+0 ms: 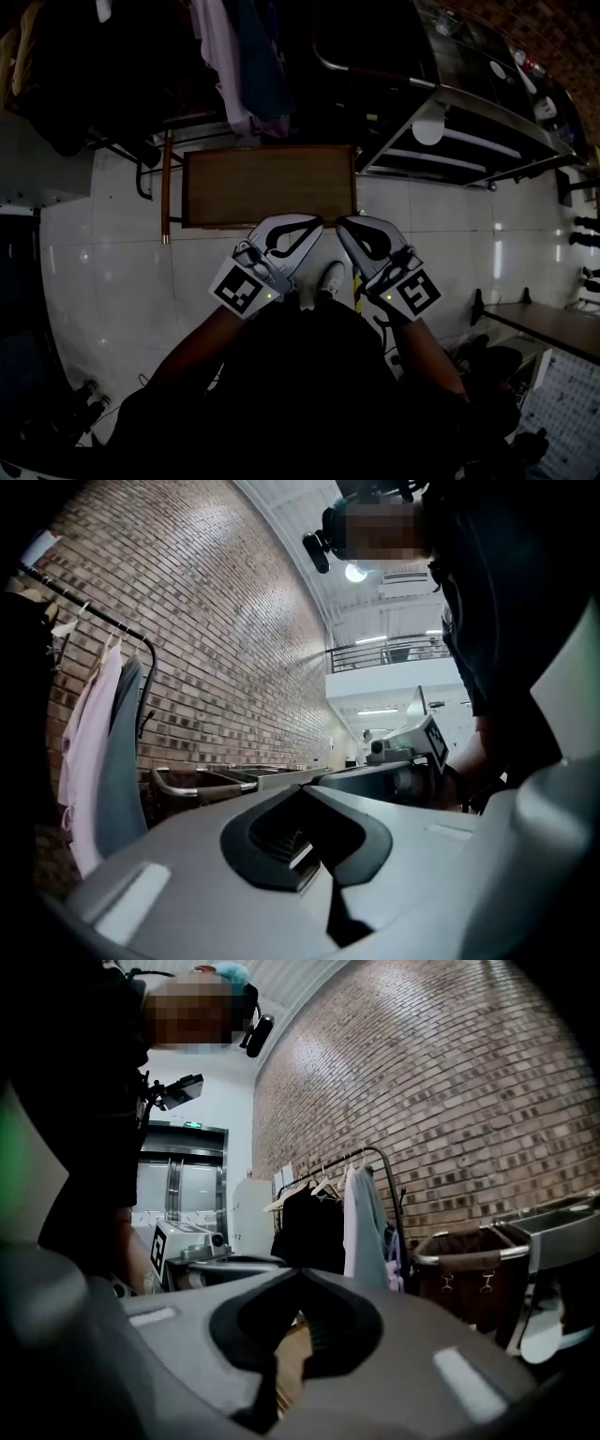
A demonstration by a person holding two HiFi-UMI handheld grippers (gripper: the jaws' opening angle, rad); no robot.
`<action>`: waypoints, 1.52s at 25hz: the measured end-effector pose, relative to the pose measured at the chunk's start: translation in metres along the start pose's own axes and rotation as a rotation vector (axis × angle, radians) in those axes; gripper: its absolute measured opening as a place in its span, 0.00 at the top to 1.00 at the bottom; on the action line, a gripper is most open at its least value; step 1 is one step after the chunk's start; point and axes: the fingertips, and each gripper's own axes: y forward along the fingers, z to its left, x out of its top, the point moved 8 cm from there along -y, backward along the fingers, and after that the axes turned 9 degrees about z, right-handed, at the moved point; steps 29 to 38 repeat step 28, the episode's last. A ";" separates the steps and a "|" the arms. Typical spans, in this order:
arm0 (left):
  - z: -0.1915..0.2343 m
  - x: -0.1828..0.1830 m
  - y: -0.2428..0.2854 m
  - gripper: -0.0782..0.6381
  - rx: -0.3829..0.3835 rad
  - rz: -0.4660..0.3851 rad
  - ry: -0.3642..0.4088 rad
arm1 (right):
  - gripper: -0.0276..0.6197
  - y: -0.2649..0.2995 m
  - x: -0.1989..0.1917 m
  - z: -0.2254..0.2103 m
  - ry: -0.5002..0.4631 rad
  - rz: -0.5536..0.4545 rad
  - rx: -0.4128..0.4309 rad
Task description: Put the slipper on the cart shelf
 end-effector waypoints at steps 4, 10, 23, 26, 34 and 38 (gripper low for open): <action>-0.011 0.003 0.005 0.89 0.010 -0.005 -0.002 | 0.95 -0.009 0.000 0.000 -0.037 -0.001 0.010; -0.023 0.007 0.009 0.89 0.032 -0.005 0.000 | 0.95 -0.023 -0.002 -0.003 -0.040 -0.007 0.028; -0.031 0.007 0.020 0.89 0.056 0.001 -0.006 | 0.95 -0.031 -0.001 -0.010 -0.067 -0.006 0.055; -0.029 0.005 0.023 0.89 0.056 0.004 -0.007 | 0.95 -0.030 -0.002 -0.012 -0.067 -0.012 0.055; -0.028 0.004 0.025 0.89 0.055 0.004 -0.008 | 0.95 -0.029 -0.002 -0.013 -0.065 -0.015 0.055; -0.028 0.004 0.025 0.89 0.055 0.004 -0.008 | 0.95 -0.029 -0.002 -0.013 -0.065 -0.015 0.055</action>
